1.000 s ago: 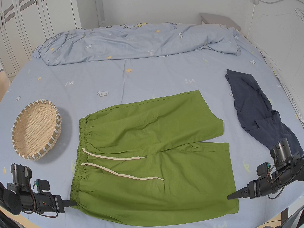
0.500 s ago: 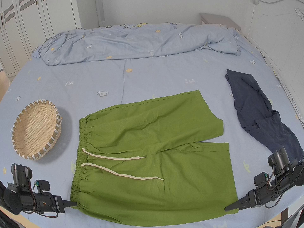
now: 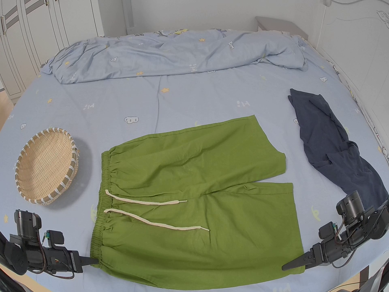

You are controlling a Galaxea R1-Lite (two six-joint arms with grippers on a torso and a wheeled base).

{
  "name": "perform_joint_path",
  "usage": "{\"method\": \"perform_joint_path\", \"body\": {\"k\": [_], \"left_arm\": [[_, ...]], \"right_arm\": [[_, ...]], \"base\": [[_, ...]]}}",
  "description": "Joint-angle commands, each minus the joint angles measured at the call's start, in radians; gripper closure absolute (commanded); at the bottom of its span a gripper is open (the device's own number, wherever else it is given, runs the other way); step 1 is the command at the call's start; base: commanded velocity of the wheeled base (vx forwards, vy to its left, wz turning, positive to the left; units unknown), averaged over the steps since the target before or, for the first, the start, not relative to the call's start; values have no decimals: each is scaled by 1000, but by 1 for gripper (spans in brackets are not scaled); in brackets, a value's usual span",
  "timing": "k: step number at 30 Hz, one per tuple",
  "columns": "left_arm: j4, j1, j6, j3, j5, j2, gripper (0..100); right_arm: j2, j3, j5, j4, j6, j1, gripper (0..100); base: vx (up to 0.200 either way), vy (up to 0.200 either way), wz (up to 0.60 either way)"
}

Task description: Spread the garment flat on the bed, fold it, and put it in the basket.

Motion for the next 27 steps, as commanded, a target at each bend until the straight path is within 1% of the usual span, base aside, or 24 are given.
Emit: {"method": "perform_joint_path", "body": {"k": [1,2,3,5,7,9,11,12,14,17,21,27], "left_arm": [[0,0,-1,13,0,3,100],[0,1,-1,13,0,3,100],[0,1,-1,13,0,3,100],[0,0,-1,13,0,3,100],[0,0,-1,15,0,3,100],[0,1,-1,15,0,3,100],[0,1,-1,15,0,3,100],[0,1,-1,13,0,1,100],[0,3,-1,13,0,0,100],[0,3,-1,13,0,-2,100],[0,3,-1,13,0,0,100],[0,3,-2,16,0,-13,100]], "right_arm": [[43,5,48,-11,3,-8,0],[46,5,56,-11,1,-15,0],[46,5,56,-11,1,-15,100],[66,0,83,-13,0,-47,100],[86,-1,86,-14,-3,-67,100],[109,0,86,-22,-32,-95,100],[109,0,86,-22,-32,-95,100],[127,12,83,-22,-94,-146,100],[127,25,83,-19,-155,-193,100],[121,42,82,-2,-177,-225,100],[65,65,82,33,-180,-233,100],[-21,78,80,70,-170,-178,100]], "base": [[0,0,0],[0,0,0],[0,0,0],[0,0,0],[0,0,0],[0,0,0],[0,0,0],[0,0,0],[0,0,0],[0,0,0],[0,0,0],[0,0,0]]}}
